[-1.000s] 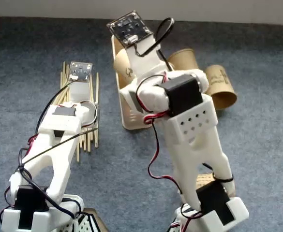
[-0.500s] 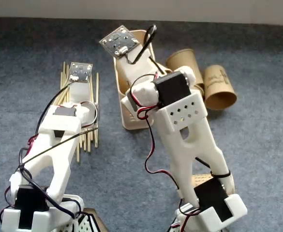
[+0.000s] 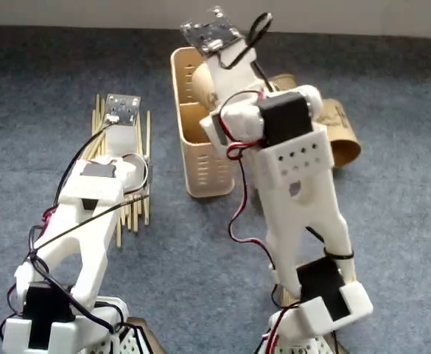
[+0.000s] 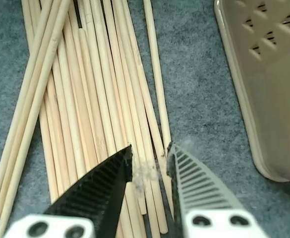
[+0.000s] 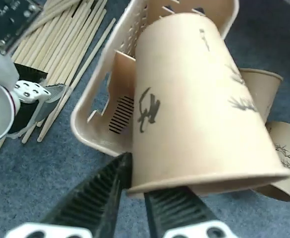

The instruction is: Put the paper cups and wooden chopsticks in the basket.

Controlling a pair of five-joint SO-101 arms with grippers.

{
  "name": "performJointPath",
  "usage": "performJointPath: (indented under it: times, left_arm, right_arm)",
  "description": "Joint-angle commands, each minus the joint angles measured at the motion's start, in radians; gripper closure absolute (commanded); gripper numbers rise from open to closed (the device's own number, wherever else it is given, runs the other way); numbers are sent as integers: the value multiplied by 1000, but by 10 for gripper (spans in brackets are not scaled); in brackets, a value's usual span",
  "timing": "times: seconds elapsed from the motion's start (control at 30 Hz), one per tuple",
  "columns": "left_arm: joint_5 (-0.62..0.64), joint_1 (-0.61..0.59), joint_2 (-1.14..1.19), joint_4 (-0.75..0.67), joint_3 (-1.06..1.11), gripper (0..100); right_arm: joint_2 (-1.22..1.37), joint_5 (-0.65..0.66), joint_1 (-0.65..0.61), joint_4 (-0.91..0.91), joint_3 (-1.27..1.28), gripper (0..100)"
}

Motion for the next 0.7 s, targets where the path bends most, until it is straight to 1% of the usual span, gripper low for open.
performJointPath:
  times: [0.0, 0.03, 0.1, 0.2, 0.4, 0.47, 0.53, 0.67]
  left_arm:
    - [5, -4, -38, -18, -8, 853]
    - [5, -4, -38, -17, -8, 853]
    - [5, -4, -38, -17, -8, 853]
    - [5, -4, -38, -17, -8, 853]
    - [5, -4, -38, -17, -8, 853]
    - [5, -4, -38, -17, -7, 853]
    - [5, -1, -38, -17, -7, 853]
    - [5, -1, -36, -17, -7, 853]
  right_arm:
    - [-162, 107, 56, 18, -44, 994]
    - [-197, 152, 61, 19, -42, 994]
    - [-257, 178, 91, 19, -13, 994]
    - [-306, 238, 160, 19, 113, 994]
    - [-323, 252, 406, 18, 430, 994]
    - [-314, 295, 463, 16, 498, 994]
    - [-314, 374, 490, 16, 558, 994]
    - [-314, 459, 515, 18, 699, 994]
